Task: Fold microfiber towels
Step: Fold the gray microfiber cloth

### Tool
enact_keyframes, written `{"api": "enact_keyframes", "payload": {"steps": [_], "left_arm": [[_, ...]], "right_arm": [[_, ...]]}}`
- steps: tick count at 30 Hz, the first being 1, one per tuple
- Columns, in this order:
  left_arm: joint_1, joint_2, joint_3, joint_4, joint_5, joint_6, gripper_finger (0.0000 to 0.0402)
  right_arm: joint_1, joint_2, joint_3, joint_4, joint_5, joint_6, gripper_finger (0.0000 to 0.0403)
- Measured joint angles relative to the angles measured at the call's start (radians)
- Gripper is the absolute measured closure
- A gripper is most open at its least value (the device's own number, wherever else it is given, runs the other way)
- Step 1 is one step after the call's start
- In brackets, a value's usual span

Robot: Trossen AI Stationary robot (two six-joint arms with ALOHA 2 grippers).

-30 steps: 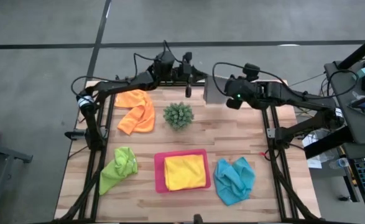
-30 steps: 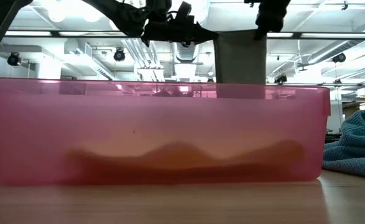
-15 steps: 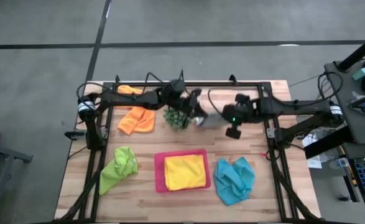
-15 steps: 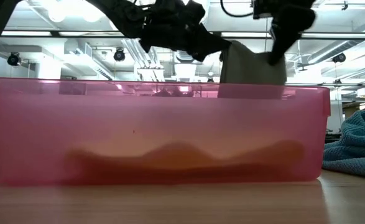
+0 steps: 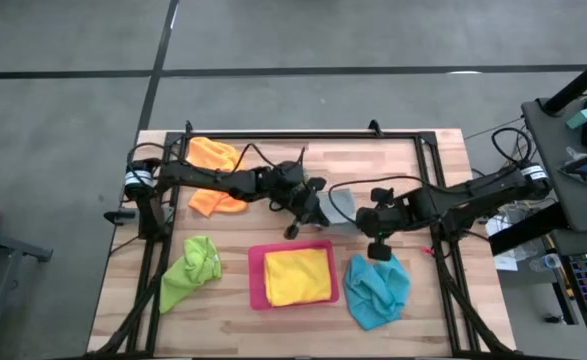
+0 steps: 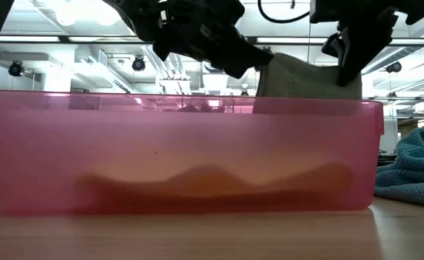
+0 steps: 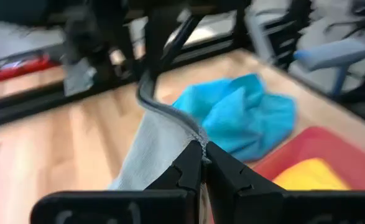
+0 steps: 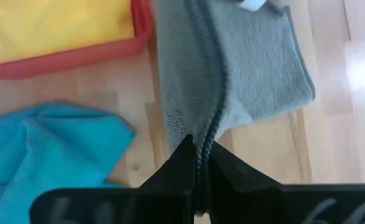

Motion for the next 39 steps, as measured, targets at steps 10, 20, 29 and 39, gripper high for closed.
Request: {"api": "enact_keyframes", "payload": {"steps": [10, 20, 29, 39], "left_arm": [[-0.004, 0.0, 0.0, -0.099, -0.286, 0.002, 0.0401], [0.0, 0.014, 0.0, -0.118, -0.389, 0.026, 0.0402], [0.002, 0.041, 0.0, -0.138, -0.535, 0.028, 0.0402], [0.004, 0.045, -0.002, -0.14, -0.593, 0.029, 0.0402]], "right_arm": [[-0.091, 0.006, -0.009, 0.04, 0.057, -0.073, 0.0394], [-0.261, 0.105, -0.054, 0.112, 0.062, -0.233, 0.0394], [-0.355, 0.257, -0.041, 0.172, 0.113, -0.365, 0.0394], [-0.394, 0.36, -0.037, 0.24, 0.162, -0.407, 0.0394]]}}
